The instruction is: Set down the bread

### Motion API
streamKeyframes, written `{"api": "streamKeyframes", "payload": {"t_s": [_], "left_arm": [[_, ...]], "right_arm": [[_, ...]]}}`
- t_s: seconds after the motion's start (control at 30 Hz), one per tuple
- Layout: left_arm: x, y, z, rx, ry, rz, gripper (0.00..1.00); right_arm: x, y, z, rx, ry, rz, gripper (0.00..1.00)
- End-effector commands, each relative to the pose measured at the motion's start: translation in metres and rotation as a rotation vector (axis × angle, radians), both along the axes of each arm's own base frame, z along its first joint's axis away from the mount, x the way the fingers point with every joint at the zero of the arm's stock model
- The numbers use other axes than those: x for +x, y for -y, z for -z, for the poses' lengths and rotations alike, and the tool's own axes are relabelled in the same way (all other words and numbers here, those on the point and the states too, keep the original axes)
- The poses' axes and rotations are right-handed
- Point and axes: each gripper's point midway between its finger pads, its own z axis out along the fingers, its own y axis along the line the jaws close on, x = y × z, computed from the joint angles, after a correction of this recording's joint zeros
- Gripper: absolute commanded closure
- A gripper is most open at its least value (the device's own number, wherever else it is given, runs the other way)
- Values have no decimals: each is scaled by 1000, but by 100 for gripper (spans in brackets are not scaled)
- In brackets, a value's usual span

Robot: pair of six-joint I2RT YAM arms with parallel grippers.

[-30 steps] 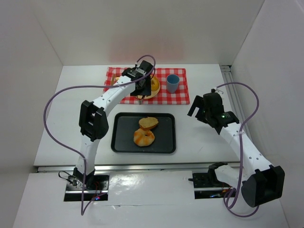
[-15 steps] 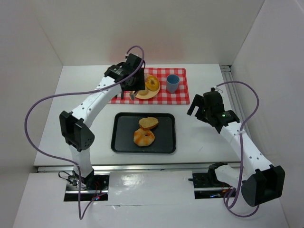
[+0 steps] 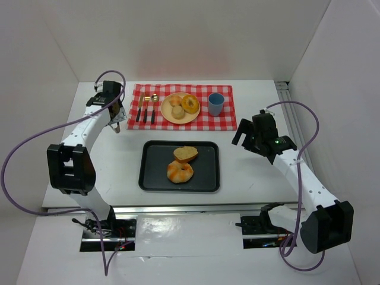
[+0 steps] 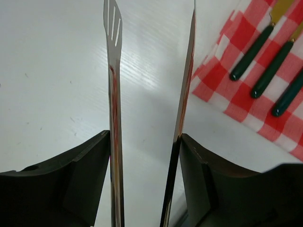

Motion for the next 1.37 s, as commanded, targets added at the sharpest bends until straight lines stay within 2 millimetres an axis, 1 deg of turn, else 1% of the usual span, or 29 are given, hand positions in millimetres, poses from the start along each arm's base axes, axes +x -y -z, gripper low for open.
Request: {"api": "streamKeyframes", "payload": {"t_s": [0.0,0.07,0.1,0.17,0.27,0.3,0.33,0.37,0.4,0.47,0.5,0.53,0.57,0.63,0.67,0.7,0.73,0.77,0.8,0.83,0.9,0.93,1.0,1.03,1.07,1.1,1.13,1.27,1.33], "left_arm": [[32,-18,-9,20,130,-32,29],[39,-28,6,7,111,-37,31],[42,-26,14,0,99,-32,31],[44,-35,31,-3,59,-37,31],[49,-35,51,-51,-4,-12,15],[43,-39,58,-63,-49,-20,1],[44,-37,63,-76,-73,-13,0],[50,-38,59,-99,-68,-10,0],[51,-37,66,-104,-95,1,0],[48,-36,60,-105,-110,1,0],[50,-37,46,-103,-78,2,0],[49,-32,25,-99,-39,13,0],[48,-32,14,-97,-15,14,0],[44,-19,-15,-93,17,31,0],[39,-14,-36,-84,53,41,0],[36,-7,-47,-90,71,48,0],[32,8,-56,-91,82,81,0],[26,18,-60,-99,82,109,0],[17,29,-77,-100,120,135,0],[6,53,-72,-109,107,186,0],[-1,80,-84,-140,176,263,0],[-19,102,-84,-169,194,333,0],[-26,123,-92,-214,264,407,0],[-37,134,-79,-250,242,450,0],[-45,138,-85,-265,268,473,0],[-49,143,-83,-285,270,482,0],[-55,147,-73,-305,250,500,0],[-58,148,-61,-306,227,512,0],[-57,146,-61,-298,228,505,0]], "right_arm": [[10,-2,-10,8,44,-9,0],[9,-3,-10,14,42,-16,0],[7,-5,-6,18,23,-24,0],[9,-6,-9,20,31,-24,0],[9,-4,-9,21,32,-11,0],[9,-3,-12,17,43,-5,0],[9,-3,-12,17,43,-5,0],[7,-2,-10,14,32,-5,0],[7,-2,-10,14,32,-5,0],[5,-2,-9,11,22,-5,0],[5,-2,-9,11,22,-5,0],[4,1,-7,1,15,4,0],[5,3,-7,-7,17,11,0],[2,5,-9,-4,28,24,0],[2,5,-9,-4,28,24,0],[2,5,-9,-4,28,24,0],[2,5,-9,-4,28,24,0],[3,7,-9,-15,31,35,0],[1,10,-7,-27,22,44,0],[2,12,-7,-35,24,52,0],[2,12,-5,-37,15,52,0],[2,12,-5,-37,15,52,0],[2,14,-5,-44,17,58,0],[2,14,-5,-44,17,58,0],[3,15,-5,-44,18,71,0],[3,15,-5,-44,18,71,0],[3,15,-5,-44,18,71,0],[3,15,-5,-44,18,71,0],[3,15,-5,-44,18,71,0]]}}
